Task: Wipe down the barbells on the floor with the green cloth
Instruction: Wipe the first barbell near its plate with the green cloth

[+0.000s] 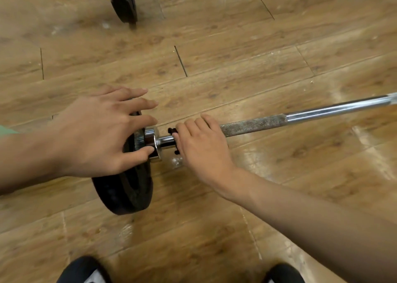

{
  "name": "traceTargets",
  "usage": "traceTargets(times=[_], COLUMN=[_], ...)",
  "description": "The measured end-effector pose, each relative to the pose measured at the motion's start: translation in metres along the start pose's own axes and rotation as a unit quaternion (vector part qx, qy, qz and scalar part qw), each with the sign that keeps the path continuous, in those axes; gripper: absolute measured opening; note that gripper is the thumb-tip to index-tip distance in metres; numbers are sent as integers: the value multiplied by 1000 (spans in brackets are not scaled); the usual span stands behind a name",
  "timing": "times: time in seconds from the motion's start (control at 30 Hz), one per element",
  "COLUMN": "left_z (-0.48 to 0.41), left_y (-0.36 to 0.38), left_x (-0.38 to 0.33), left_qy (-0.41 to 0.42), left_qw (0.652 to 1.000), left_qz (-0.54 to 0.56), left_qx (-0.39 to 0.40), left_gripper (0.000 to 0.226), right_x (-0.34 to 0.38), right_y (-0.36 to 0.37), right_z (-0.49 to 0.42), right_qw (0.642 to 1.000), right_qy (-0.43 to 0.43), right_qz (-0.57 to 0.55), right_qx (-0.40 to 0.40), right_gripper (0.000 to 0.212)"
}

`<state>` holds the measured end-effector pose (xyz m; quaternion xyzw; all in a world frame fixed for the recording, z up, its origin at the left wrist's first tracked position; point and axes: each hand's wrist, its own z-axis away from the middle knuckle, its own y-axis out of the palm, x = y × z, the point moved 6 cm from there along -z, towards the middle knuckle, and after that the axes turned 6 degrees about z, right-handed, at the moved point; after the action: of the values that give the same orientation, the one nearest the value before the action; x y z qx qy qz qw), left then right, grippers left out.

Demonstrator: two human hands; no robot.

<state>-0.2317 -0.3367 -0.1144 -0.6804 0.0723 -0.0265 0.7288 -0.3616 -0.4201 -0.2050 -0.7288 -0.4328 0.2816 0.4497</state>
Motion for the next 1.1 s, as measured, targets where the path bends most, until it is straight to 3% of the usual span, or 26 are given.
traceTargets(times=[0.07, 0.13, 0.3, 0.43, 0.7, 0.83, 0.97, 1.1], left_z=[0, 1, 0, -2, -10, -12, -13, -15], left_y=[0, 1, 2, -1, -3, -3, -3, -6], left_x=[4, 7, 4, 1, 2, 6, 10, 7], left_qy=[13, 17, 0, -4, 24, 42, 45, 38], left_qw=[1000, 1000, 1000, 1000, 999, 998, 998, 998], left_qz=[5, 11, 31, 24, 24, 31, 38, 42], left_qx=[-2, 0, -4, 12, 27, 18, 15, 19], left_gripper=[66, 66, 64, 63, 63, 61, 58, 54], right_x=[-27, -71, -170, -151, 20, -27, -134, -149], right_y=[-4, -9, -25, -23, -1, -5, -22, -20], right_z=[6, 18, 50, 45, -5, -1, 24, 31], right_qw=[999, 999, 994, 975, 999, 998, 997, 990], right_qy=[-44, -30, 73, 209, 32, -52, 19, 126], right_qz=[-4, 19, 73, 69, -15, -13, 72, 65], right_qx=[5, 11, 23, 18, 26, 33, 29, 26], right_gripper=[34, 37, 41, 37, 36, 36, 42, 35])
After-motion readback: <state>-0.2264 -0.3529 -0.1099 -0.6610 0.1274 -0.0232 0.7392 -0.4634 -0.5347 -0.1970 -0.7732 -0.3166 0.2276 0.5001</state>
